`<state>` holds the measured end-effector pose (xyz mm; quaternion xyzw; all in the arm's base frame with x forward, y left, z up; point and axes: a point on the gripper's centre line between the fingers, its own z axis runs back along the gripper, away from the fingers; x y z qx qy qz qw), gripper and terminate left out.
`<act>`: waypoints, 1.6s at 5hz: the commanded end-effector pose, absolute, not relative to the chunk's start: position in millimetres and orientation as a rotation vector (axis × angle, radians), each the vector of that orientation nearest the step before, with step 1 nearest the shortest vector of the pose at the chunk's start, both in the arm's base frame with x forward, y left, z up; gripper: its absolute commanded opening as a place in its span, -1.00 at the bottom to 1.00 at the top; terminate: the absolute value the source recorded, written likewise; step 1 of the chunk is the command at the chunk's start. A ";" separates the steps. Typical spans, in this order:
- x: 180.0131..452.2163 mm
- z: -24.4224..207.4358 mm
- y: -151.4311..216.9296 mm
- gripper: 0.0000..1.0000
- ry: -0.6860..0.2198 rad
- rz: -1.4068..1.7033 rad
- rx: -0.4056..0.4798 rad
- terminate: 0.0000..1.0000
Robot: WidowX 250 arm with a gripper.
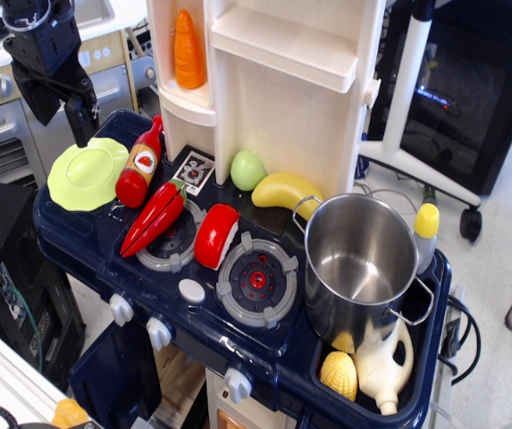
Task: Put sushi in pot or pan
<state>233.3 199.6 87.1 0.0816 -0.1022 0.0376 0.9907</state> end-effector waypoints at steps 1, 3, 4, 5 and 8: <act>233.3 87.1 199.6 1.00 -0.205 0.075 0.164 -1.00; 225.6 97.5 112.3 1.00 -0.229 0.124 0.262 -1.00; 231.5 90.2 73.0 1.00 -0.228 0.106 0.237 -1.00; 240.0 79.3 42.1 1.00 -0.225 0.045 0.224 -1.00; 245.3 36.9 49.4 1.00 -0.266 -0.029 0.103 -1.00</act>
